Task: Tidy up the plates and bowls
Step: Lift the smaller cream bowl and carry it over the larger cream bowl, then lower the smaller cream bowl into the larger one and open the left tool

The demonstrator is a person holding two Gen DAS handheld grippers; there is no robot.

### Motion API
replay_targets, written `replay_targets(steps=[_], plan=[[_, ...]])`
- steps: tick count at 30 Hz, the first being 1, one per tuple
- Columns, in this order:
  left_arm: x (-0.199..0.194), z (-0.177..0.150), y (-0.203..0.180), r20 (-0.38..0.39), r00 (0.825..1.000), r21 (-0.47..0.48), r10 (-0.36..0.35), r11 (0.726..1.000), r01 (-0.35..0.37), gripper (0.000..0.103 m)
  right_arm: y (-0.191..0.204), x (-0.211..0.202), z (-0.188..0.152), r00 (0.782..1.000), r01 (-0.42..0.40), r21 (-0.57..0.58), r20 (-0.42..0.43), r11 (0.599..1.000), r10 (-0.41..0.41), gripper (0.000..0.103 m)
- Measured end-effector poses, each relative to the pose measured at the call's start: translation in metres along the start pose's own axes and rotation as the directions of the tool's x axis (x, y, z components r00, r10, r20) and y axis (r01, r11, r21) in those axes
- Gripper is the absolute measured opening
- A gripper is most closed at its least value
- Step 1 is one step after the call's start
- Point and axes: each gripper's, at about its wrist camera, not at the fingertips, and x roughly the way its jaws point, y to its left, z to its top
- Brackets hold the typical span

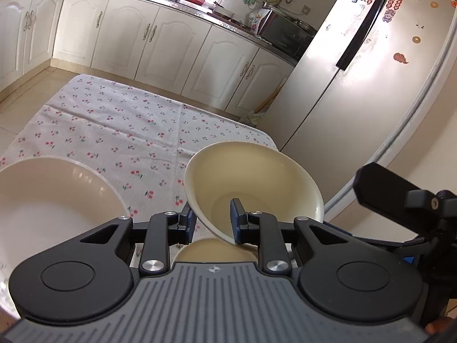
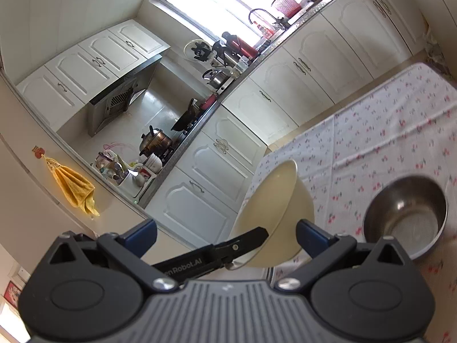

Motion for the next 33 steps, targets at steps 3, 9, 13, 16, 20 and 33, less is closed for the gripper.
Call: replay_targets(steps=[3,9,13,16,20,33], plan=[[-0.002,-0.006,0.002,-0.009,1.000,-0.011,-0.002,1.000,0.001,0.025,-0.005,-0.002,-0.011,1.000,0.000,0.026,-0.005,1.000,0.000,0.103],[0.001,-0.021,0.006,-0.036,0.999,-0.015,0.005,1.000,-0.005,0.025,-0.019,-0.002,-0.033,1.000,0.006,0.088,-0.023,0.996,-0.004,0.103],[0.006,-0.028,0.004,-0.048,0.999,-0.008,0.015,1.000,-0.015,0.025,-0.021,-0.003,-0.043,0.999,0.027,0.092,-0.029,0.995,-0.024,0.103],[0.010,-0.030,0.008,-0.064,0.998,-0.018,0.016,1.000,-0.017,0.025,-0.024,-0.006,-0.047,0.999,0.027,0.108,-0.028,0.994,-0.025,0.103],[0.012,-0.036,0.010,-0.081,0.996,-0.025,0.022,0.999,-0.024,0.025,-0.026,-0.009,-0.050,0.999,0.028,0.127,-0.026,0.992,-0.025,0.103],[0.005,-0.048,0.016,-0.099,0.995,-0.045,0.022,0.999,-0.026,0.025,-0.028,-0.014,-0.059,0.999,0.027,0.176,-0.040,0.984,-0.020,0.103]])
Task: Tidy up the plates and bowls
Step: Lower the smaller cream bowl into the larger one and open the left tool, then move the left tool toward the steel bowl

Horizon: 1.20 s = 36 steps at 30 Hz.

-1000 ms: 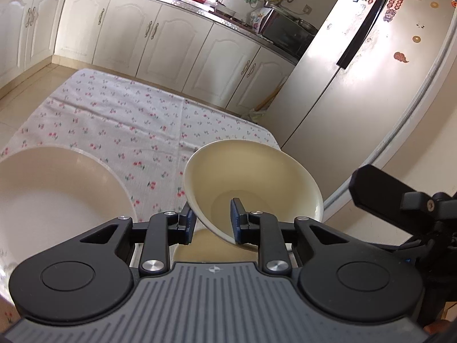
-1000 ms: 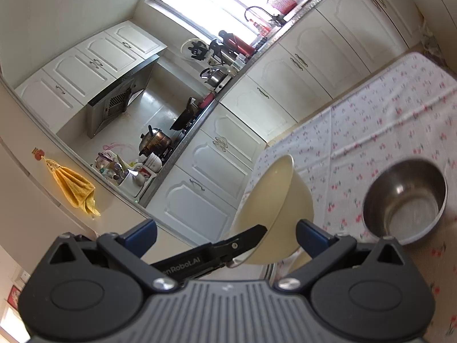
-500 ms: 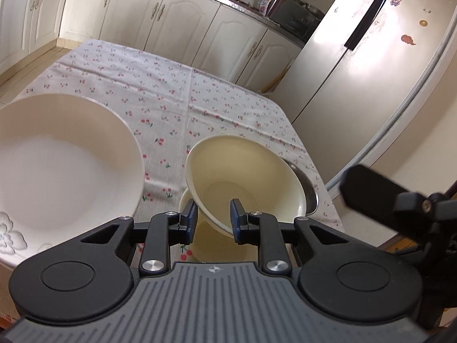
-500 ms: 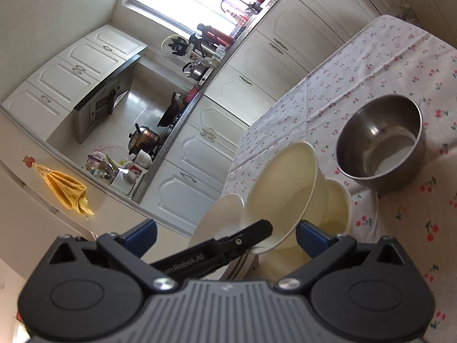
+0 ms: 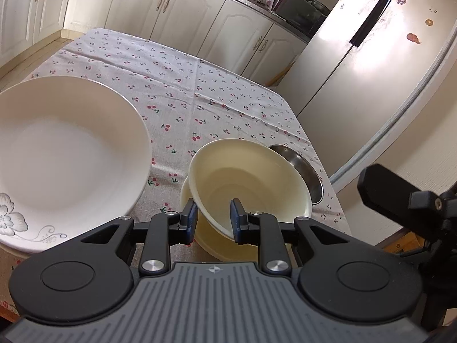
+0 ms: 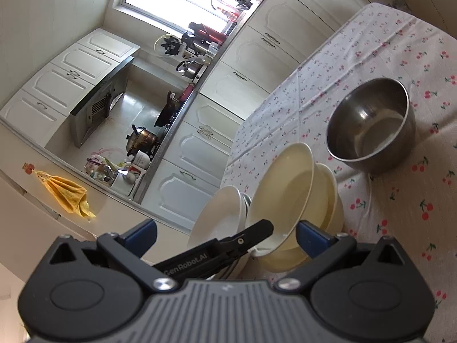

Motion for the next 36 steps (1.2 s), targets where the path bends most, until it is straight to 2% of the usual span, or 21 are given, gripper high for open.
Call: replay_targets(steps=[5,8,16,21,25,29,31,33,36], plan=[[-0.004,0.000,0.002,0.006,1.000,-0.008,0.006,1.000,-0.006,0.025,-0.005,-0.005,-0.004,0.999,-0.035,0.048,-0.003,0.998,0.036,0.103],[-0.006,0.000,0.004,0.007,1.000,-0.017,0.008,1.000,-0.008,0.027,-0.008,-0.008,-0.006,1.000,-0.029,0.058,0.002,0.998,0.029,0.103],[-0.014,-0.003,0.009,0.023,1.000,-0.032,0.016,0.999,-0.015,0.038,-0.015,-0.020,-0.013,1.000,0.006,0.105,0.024,0.994,-0.008,0.103],[-0.023,-0.007,0.008,0.048,0.999,-0.013,0.010,1.000,-0.009,0.051,-0.015,-0.040,-0.014,0.992,0.029,0.146,0.117,0.989,-0.046,0.103],[-0.030,-0.006,0.007,0.058,0.998,0.003,-0.009,1.000,0.008,0.060,-0.010,-0.063,-0.011,0.966,0.083,0.166,0.231,0.983,-0.120,0.103],[-0.035,-0.007,0.003,0.058,0.998,0.024,-0.023,0.999,0.022,0.076,-0.007,-0.084,-0.005,0.919,0.130,0.197,0.343,0.972,-0.192,0.103],[-0.040,-0.006,0.000,0.071,0.997,0.035,-0.015,0.999,0.013,0.081,-0.005,-0.089,0.001,0.895,0.144,0.205,0.390,0.968,-0.215,0.103],[-0.042,-0.005,-0.005,0.084,0.996,0.057,-0.006,0.998,0.002,0.094,-0.004,-0.091,0.010,0.874,0.161,0.198,0.426,0.967,-0.233,0.103],[-0.042,-0.004,-0.018,0.091,0.996,0.102,0.014,0.995,-0.023,0.099,-0.004,-0.088,0.027,0.850,0.198,0.161,0.463,0.967,-0.251,0.103]])
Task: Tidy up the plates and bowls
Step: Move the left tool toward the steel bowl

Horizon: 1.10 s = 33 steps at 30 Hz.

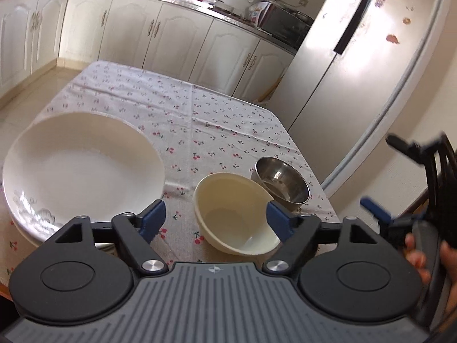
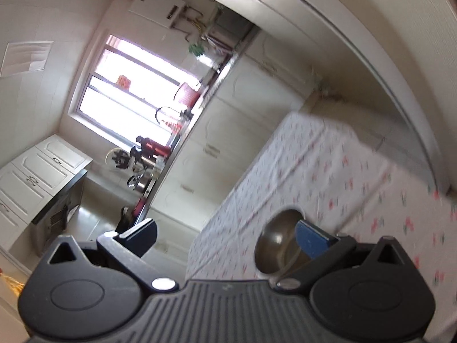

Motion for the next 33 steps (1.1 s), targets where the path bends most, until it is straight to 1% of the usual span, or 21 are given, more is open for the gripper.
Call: replay_targets(steps=[3,6,10,15,18,21,26,28,30,33], plan=[[0.002,0.006,-0.015,0.018,0.999,0.050,0.038,0.998,-0.039,0.100,0.001,0.016,0.010,0.999,0.012,-0.052,0.041,0.999,-0.010,0.103],[0.008,0.013,-0.029,0.044,0.994,0.109,0.097,0.989,-0.101,0.100,0.001,0.034,0.016,0.997,0.022,-0.095,0.069,0.995,-0.015,0.103],[0.021,0.023,-0.045,0.062,0.982,0.177,0.177,0.967,-0.185,0.101,-0.012,0.058,0.017,0.997,0.007,-0.097,0.077,0.995,0.000,0.103],[0.045,0.029,-0.056,0.079,0.961,0.217,0.265,0.936,-0.276,0.103,-0.035,0.074,0.008,0.998,-0.014,-0.122,0.052,0.992,0.020,0.102],[0.059,0.032,-0.058,0.065,0.954,0.222,0.291,0.928,-0.299,0.103,-0.047,0.077,0.002,0.999,-0.034,-0.132,0.032,0.991,0.039,0.102],[0.071,0.032,-0.063,0.059,0.948,0.233,0.314,0.919,-0.319,0.103,-0.054,0.076,-0.002,0.999,-0.009,-0.160,0.032,0.987,0.014,0.101],[0.089,0.030,-0.072,0.045,0.944,0.250,0.326,0.911,-0.327,0.103,-0.075,0.072,-0.008,1.000,-0.005,-0.114,0.001,0.993,0.005,0.096],[0.095,0.031,-0.076,0.049,0.942,0.264,0.333,0.905,-0.333,0.103,-0.080,0.070,-0.009,1.000,-0.013,-0.103,-0.015,0.995,0.012,0.092],[0.093,0.027,-0.078,0.057,0.940,0.276,0.336,0.900,-0.338,0.103,-0.081,0.066,-0.011,1.000,-0.025,-0.103,-0.020,0.994,0.024,0.092],[0.099,0.028,-0.084,0.063,0.936,0.298,0.346,0.888,-0.349,0.103,-0.078,0.062,-0.011,0.998,-0.066,-0.112,-0.030,0.992,0.063,0.092]])
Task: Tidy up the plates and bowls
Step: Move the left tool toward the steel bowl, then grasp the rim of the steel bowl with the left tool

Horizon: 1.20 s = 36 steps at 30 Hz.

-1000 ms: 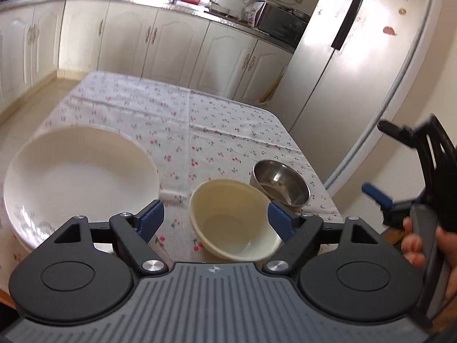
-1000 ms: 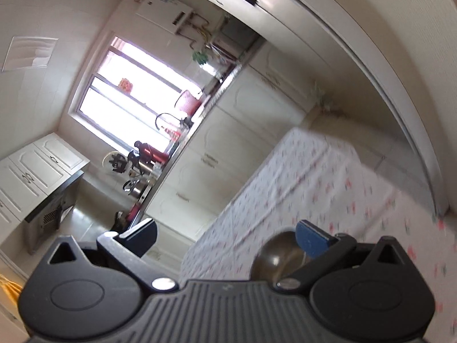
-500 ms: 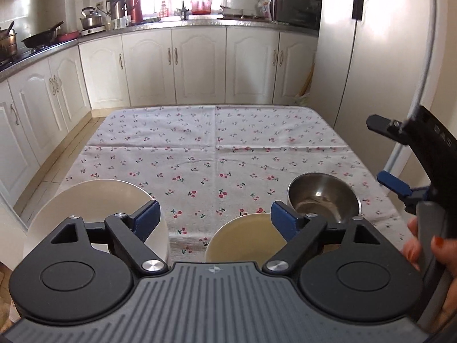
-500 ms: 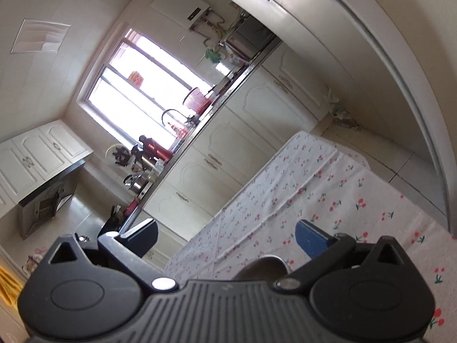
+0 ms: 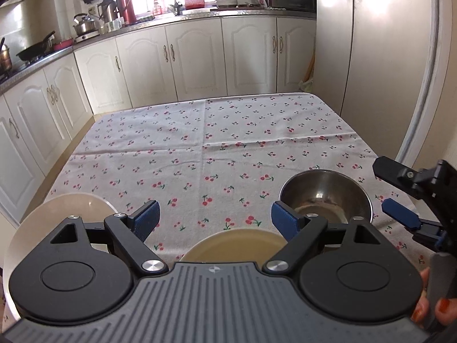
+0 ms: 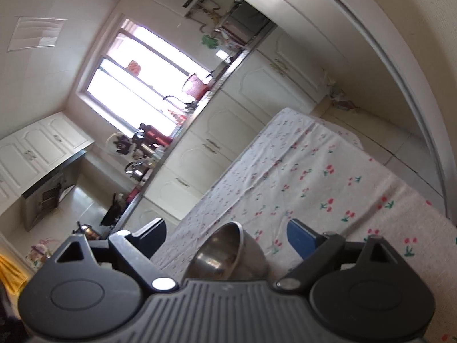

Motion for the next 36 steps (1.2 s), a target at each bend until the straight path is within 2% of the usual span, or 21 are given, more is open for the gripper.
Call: replay_targets(steps=[5,12,19,24,28,36], plan=[[0.002,0.004,-0.007,-0.003,1.000,0.032,0.001,0.999,-0.001,0.103,0.005,-0.001,-0.001,0.999,-0.047,-0.011,-0.021,0.999,0.047,0.092],[0.002,0.011,-0.014,0.026,1.000,0.055,-0.001,0.998,0.000,0.103,0.000,0.005,0.001,0.988,-0.142,0.071,-0.052,0.987,0.145,0.092],[0.011,0.016,-0.014,0.033,0.999,0.067,-0.023,0.998,0.021,0.103,-0.004,0.007,0.003,0.983,-0.166,0.126,-0.056,0.978,0.174,0.097],[0.023,0.017,-0.012,0.003,0.999,0.074,-0.043,0.996,0.042,0.102,-0.008,0.009,0.003,0.982,-0.170,0.158,-0.059,0.973,0.182,0.099],[0.034,0.018,-0.010,-0.040,0.996,0.068,-0.081,0.994,0.084,0.097,-0.008,0.008,0.001,0.980,-0.179,0.174,-0.059,0.968,0.192,0.101],[0.047,0.019,-0.013,-0.098,0.985,0.083,-0.144,0.985,0.152,0.080,-0.008,0.007,-0.001,0.978,-0.184,0.186,-0.059,0.965,0.198,0.102]])
